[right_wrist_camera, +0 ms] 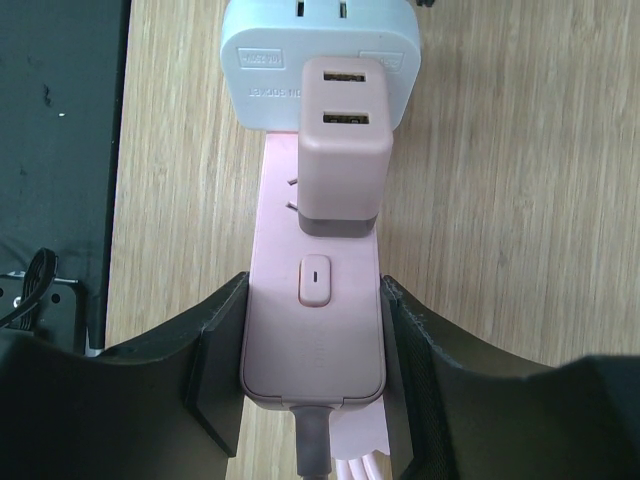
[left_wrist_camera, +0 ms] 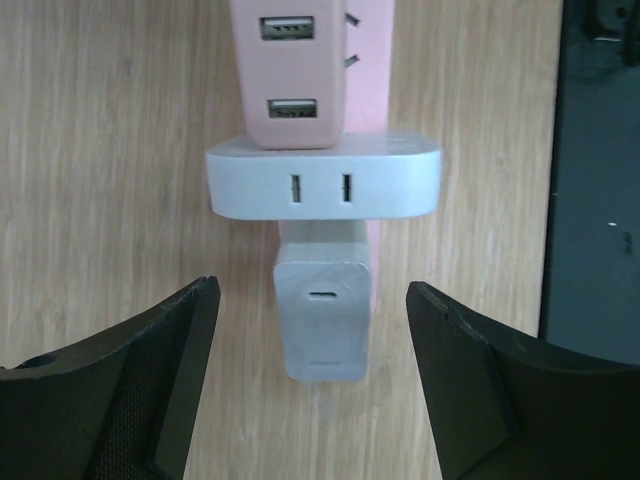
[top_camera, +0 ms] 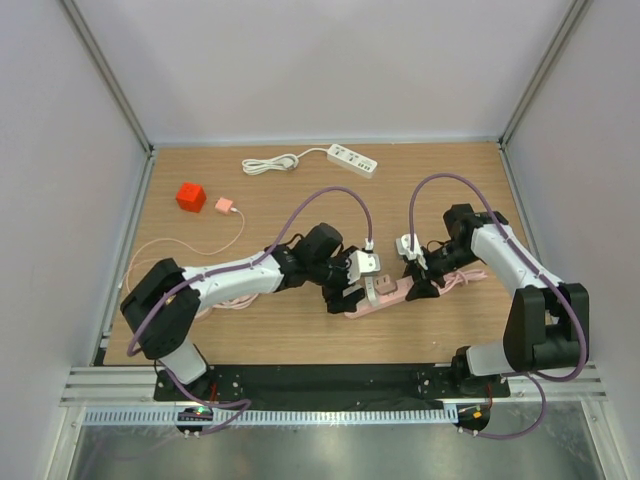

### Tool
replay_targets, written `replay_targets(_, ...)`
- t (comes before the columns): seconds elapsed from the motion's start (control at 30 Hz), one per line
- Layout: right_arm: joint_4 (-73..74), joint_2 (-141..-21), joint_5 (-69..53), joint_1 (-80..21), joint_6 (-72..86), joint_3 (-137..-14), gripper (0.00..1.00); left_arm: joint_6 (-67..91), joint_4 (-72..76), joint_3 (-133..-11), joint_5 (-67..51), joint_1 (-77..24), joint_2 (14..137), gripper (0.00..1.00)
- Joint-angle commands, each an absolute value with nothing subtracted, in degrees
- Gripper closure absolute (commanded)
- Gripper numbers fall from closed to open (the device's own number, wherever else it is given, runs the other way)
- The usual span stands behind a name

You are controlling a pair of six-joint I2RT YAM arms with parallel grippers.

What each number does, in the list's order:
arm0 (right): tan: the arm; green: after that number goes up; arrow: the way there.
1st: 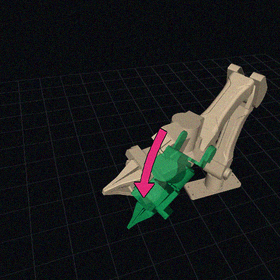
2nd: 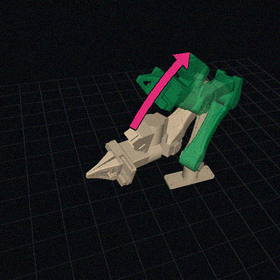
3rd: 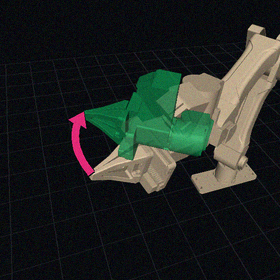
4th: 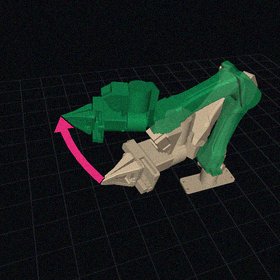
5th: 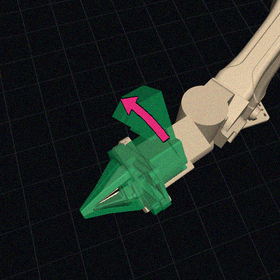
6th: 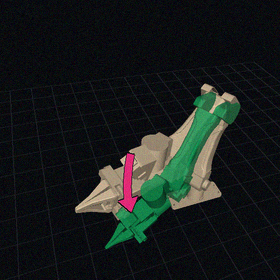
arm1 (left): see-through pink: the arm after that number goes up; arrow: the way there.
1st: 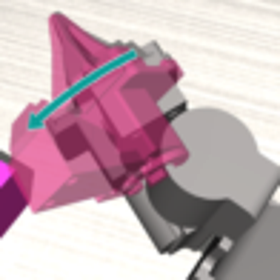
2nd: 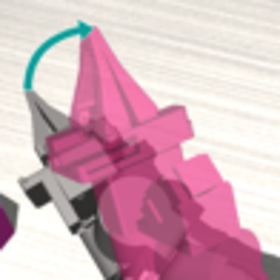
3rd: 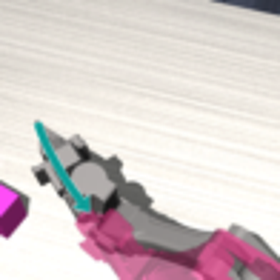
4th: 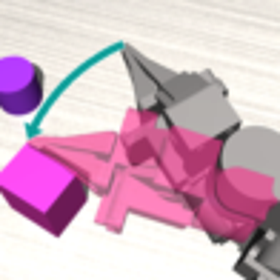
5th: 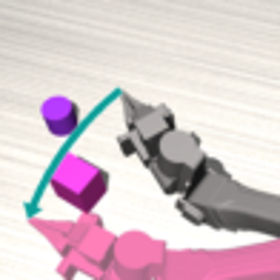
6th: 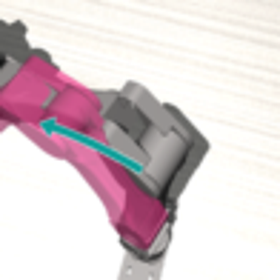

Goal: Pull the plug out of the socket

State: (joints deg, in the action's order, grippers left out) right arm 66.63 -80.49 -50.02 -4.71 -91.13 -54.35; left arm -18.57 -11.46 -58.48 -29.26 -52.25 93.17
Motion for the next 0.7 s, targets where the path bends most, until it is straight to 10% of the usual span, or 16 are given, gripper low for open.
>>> replay_targets(0.0, 66.18, -77.61, -56.86, -4.92, -90.79, -54.76, 0.99, -18.99, -9.59, -60.91, -21.28, -53.35, 94.13, 0.21)
replay_targets(0.43, 66.36, -76.99, -57.57, -4.92, -90.44, -53.97, 0.99, -17.05, -7.47, -63.37, -22.76, -55.72, 98.0, 0.36)
replay_targets(0.6, 64.87, -76.64, -57.22, -4.92, -88.6, -53.79, 0.99, -17.05, -9.22, -64.77, -23.03, -55.9, 98.79, 1.0)
replay_targets(0.67, 63.47, -76.2, -56.87, -5.01, -86.59, -53.44, 0.99, -16.96, -10.89, -64.95, -22.15, -55.9, 98.79, 1.0)
